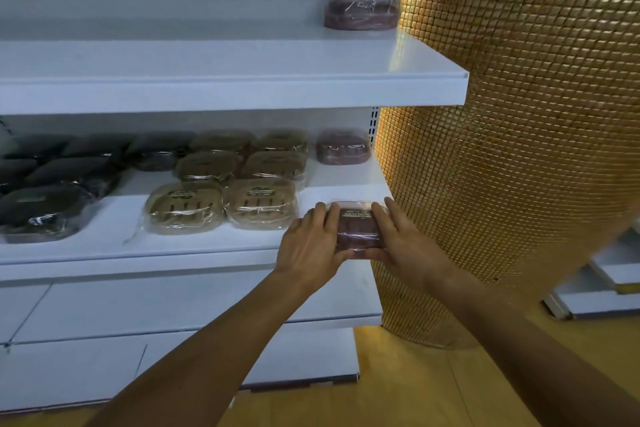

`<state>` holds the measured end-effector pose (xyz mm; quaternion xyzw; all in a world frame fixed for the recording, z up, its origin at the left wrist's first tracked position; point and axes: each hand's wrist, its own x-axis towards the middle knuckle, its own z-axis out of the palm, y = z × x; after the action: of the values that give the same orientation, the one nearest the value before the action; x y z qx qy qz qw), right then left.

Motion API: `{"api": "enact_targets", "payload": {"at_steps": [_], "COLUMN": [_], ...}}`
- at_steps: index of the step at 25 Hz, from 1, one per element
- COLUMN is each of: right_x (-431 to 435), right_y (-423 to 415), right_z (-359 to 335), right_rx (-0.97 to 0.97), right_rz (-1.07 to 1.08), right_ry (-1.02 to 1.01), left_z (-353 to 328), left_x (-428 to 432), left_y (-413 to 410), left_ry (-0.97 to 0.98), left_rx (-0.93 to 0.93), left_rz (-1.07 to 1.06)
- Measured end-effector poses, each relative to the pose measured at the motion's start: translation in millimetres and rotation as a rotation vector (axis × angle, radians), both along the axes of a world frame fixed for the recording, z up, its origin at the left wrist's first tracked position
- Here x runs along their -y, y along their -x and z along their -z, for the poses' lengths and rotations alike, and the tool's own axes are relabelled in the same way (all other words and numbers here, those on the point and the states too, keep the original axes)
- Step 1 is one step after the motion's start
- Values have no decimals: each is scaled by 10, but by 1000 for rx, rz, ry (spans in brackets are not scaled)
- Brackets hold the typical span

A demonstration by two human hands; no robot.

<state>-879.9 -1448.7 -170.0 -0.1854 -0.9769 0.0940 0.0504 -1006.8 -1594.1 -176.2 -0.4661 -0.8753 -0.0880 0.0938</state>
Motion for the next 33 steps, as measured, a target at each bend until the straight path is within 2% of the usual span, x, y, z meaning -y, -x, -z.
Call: {"api": "enact_targets", "payload": {"at_steps": [5,12,17,24,33], "right_x": [-168,-448,-646,-1004,-1224], "right_y": [262,661,927,1328,1532], "right_z": [54,118,164,246,221], "right_rx": [-15,-31,-48,-79,-32], "right_rz": [-10,15,41,2,-4], "right_ry": [-51,-44,-16,78,84], "left_z": [18,-7,15,21,39], "left_x": [-217,-538,-731,-1016,-1237], "left_y": [209,545,762,1030,1199], "left_ry": [42,108,144,137,155], "left_rx": [-51,-45,-122,-114,-67], "left_rz": [-14,-59,-79,-117,-151]}}
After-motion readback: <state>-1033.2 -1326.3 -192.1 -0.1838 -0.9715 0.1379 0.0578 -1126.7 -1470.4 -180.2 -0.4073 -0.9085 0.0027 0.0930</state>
